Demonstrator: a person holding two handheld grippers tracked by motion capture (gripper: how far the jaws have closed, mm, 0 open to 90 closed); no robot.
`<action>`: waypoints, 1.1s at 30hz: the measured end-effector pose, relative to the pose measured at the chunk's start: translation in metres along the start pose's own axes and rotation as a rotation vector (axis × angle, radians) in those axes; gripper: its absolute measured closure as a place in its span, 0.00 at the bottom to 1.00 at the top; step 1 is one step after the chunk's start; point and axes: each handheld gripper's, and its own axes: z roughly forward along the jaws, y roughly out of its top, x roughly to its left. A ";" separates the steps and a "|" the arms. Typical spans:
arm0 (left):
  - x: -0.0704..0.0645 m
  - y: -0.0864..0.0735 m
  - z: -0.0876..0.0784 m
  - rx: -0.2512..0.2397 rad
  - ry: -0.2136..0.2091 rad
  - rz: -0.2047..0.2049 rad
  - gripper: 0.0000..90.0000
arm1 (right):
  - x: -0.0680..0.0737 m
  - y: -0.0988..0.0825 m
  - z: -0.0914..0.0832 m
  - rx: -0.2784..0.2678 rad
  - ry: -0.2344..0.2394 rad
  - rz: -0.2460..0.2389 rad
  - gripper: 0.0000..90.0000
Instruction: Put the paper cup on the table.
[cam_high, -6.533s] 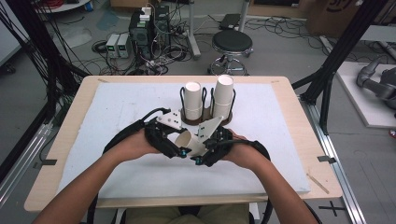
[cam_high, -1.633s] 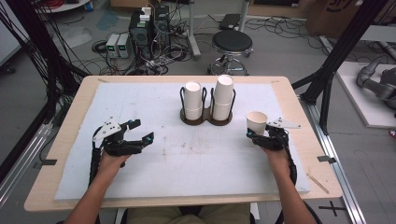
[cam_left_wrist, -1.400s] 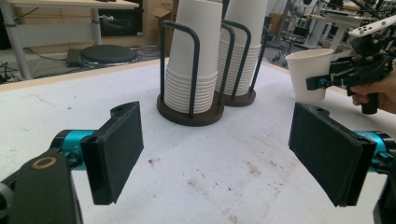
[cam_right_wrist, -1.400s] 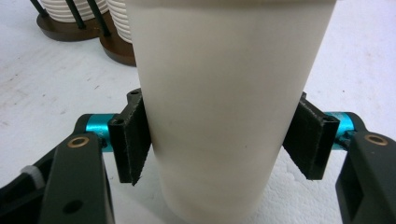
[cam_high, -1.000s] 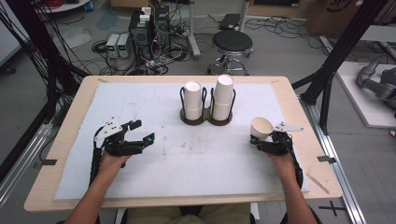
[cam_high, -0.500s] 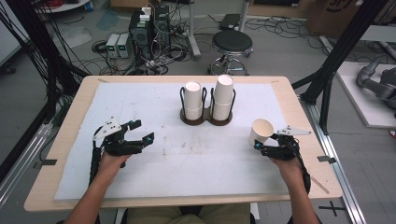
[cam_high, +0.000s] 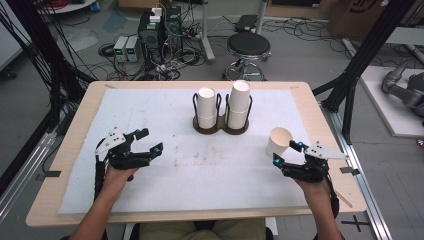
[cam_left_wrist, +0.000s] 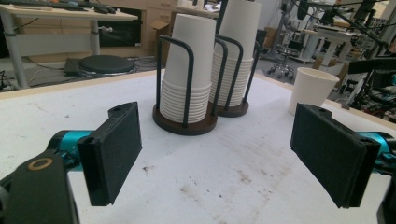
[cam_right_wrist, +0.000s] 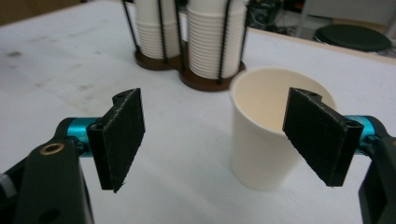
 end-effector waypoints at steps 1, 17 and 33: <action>-0.001 0.000 0.000 -0.004 0.002 0.000 0.18 | 0.003 0.001 0.001 -0.004 0.014 -0.004 0.24; -0.004 0.000 -0.006 0.011 0.015 0.015 0.19 | 0.010 0.006 0.006 -0.047 0.084 0.011 0.24; -0.005 -0.001 -0.014 0.007 0.026 0.021 0.19 | 0.013 0.008 0.015 -0.031 0.081 -0.022 0.24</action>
